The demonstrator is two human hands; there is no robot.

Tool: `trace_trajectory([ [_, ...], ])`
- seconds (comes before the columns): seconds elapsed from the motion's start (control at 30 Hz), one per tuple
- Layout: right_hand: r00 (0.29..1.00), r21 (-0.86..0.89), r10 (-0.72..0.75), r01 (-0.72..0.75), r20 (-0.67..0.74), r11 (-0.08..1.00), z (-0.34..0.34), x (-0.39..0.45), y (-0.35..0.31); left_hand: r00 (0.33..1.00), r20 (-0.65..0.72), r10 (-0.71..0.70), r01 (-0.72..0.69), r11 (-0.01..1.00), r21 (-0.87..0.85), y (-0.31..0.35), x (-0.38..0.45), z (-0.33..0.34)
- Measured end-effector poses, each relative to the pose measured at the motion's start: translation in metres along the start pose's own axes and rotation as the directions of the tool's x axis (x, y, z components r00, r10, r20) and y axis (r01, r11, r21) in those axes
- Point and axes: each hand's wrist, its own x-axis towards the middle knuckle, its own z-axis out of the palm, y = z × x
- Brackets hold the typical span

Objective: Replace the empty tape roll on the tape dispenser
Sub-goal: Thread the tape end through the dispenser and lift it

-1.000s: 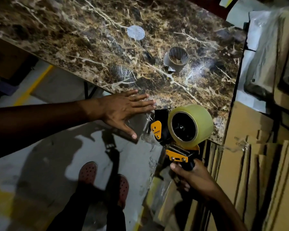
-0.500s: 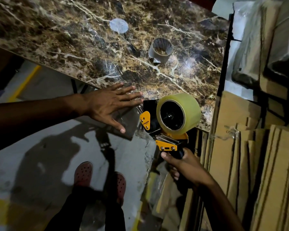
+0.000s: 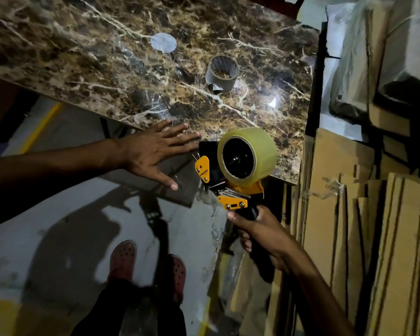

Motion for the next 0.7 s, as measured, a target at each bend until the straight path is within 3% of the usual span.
trace_trajectory([
  [0.5,0.997,-0.057,0.032,-0.036,-0.070,0.998,0.011,0.010,0.007,0.998,0.048,-0.036,0.035,0.999,0.021,-0.001,0.002,0.001],
  [0.7,0.991,0.028,0.061,-0.058,-0.116,0.998,0.034,0.001,0.006,0.997,0.060,-0.045,0.044,0.999,0.016,-0.002,0.001,-0.001],
])
